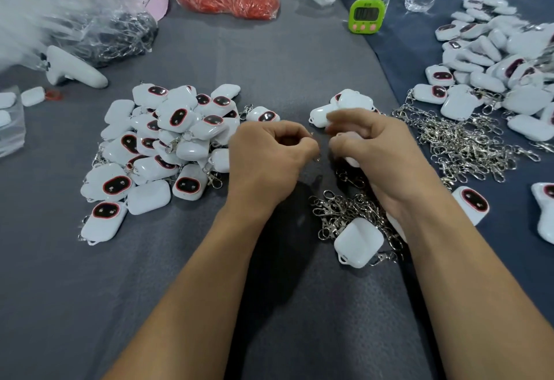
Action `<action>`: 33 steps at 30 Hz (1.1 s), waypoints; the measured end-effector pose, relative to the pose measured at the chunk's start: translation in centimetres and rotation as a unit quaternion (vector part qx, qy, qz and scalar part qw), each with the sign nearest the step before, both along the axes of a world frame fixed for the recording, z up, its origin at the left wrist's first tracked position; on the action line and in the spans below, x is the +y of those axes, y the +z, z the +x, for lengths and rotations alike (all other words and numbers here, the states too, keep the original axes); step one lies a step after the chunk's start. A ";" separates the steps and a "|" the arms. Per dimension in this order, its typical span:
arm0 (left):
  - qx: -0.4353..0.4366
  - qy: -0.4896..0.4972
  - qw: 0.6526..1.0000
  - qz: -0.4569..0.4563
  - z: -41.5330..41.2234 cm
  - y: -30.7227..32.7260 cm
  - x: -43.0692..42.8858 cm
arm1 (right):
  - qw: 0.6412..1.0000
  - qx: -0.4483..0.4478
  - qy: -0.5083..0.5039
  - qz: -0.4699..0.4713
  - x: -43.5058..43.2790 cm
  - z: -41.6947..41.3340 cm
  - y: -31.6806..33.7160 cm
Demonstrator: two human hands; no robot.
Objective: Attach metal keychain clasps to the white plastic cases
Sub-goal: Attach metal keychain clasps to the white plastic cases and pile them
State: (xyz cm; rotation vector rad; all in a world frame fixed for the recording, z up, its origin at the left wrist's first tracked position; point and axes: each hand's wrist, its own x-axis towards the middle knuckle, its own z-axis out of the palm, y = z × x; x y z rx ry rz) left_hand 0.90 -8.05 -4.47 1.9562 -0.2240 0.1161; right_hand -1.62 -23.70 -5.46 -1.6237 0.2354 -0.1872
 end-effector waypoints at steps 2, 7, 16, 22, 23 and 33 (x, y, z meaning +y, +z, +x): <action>-0.087 0.062 0.991 0.086 0.0 -0.2 0.2 | 1.000 -0.015 -0.007 0.018 -0.3 0.0 0.0; -0.145 0.040 0.952 0.268 -0.4 -0.8 -0.6 | 0.998 -0.008 -0.060 0.025 -0.1 -0.2 0.0; -0.083 -0.063 0.966 0.235 0.4 -1.0 -0.4 | 0.979 0.056 0.032 -0.194 -0.8 -0.1 0.0; -0.082 -0.085 0.970 0.211 0.7 -1.3 -0.1 | 0.986 0.027 -0.022 -0.161 -0.9 -0.2 -0.2; -0.080 -0.084 0.972 0.205 0.7 -1.3 -0.1 | 0.985 0.025 -0.019 -0.170 -0.9 -0.1 -0.3; -0.091 -0.081 0.971 0.205 0.5 -1.5 -0.1 | 0.953 -0.007 -0.033 -0.303 -0.6 -0.4 0.2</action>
